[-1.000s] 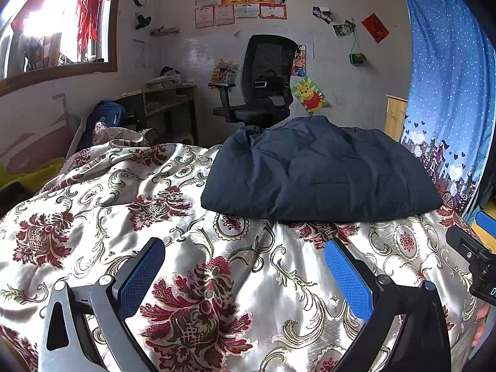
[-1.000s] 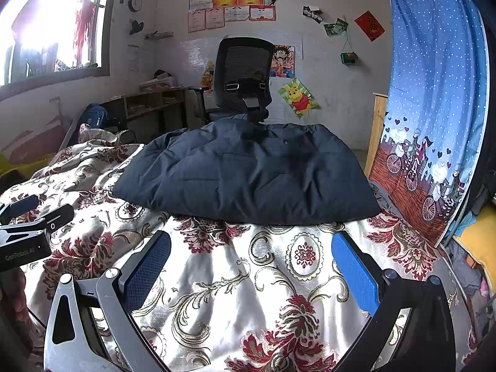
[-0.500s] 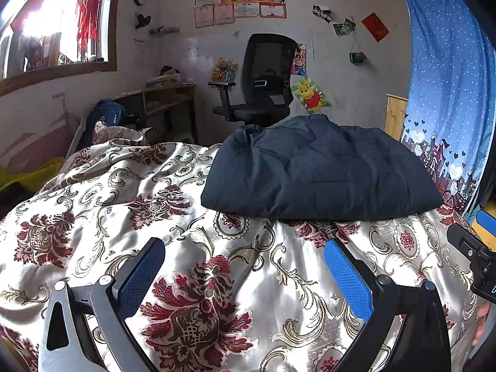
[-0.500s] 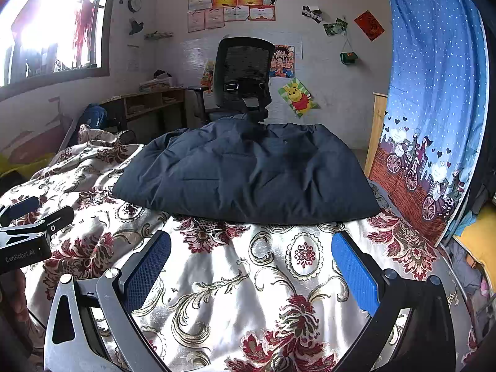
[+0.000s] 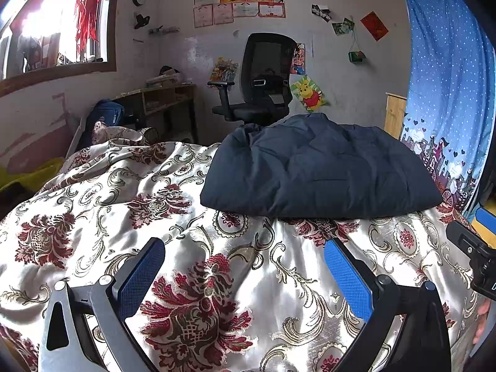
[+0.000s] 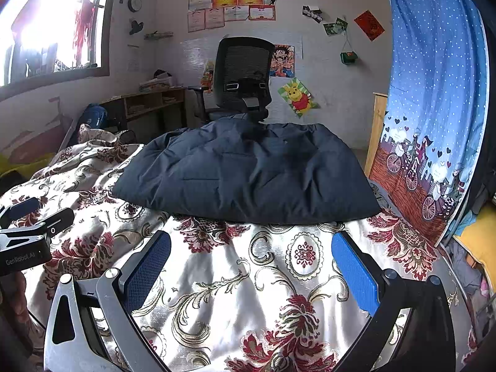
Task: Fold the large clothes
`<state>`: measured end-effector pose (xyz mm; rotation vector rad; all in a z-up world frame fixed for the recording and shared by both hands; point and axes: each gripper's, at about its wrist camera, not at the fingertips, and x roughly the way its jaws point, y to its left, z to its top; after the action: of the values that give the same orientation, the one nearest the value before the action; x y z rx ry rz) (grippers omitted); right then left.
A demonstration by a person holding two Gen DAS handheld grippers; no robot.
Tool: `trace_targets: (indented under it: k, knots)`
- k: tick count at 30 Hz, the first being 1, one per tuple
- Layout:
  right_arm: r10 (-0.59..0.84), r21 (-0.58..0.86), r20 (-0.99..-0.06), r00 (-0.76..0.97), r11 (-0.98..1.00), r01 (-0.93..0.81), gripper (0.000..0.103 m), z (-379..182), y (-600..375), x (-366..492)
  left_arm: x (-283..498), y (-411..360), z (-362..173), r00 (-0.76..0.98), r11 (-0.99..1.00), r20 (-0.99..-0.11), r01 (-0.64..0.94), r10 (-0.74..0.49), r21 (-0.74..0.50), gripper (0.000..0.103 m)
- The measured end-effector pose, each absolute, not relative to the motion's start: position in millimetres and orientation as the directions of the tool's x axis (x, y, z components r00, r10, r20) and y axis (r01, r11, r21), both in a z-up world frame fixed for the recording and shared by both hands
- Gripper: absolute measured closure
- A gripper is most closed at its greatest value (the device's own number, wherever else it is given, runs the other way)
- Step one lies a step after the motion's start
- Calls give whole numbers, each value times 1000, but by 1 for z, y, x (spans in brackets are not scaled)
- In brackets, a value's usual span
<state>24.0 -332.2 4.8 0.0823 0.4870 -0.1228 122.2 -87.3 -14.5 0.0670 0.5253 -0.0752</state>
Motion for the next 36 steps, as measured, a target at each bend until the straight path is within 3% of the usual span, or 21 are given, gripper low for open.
trace_targets:
  k: [36]
  knots:
    - [-97, 50, -473, 876, 989, 137, 1, 5, -333, 24, 114, -95, -20, 852, 994, -520, 103, -64, 47, 0]
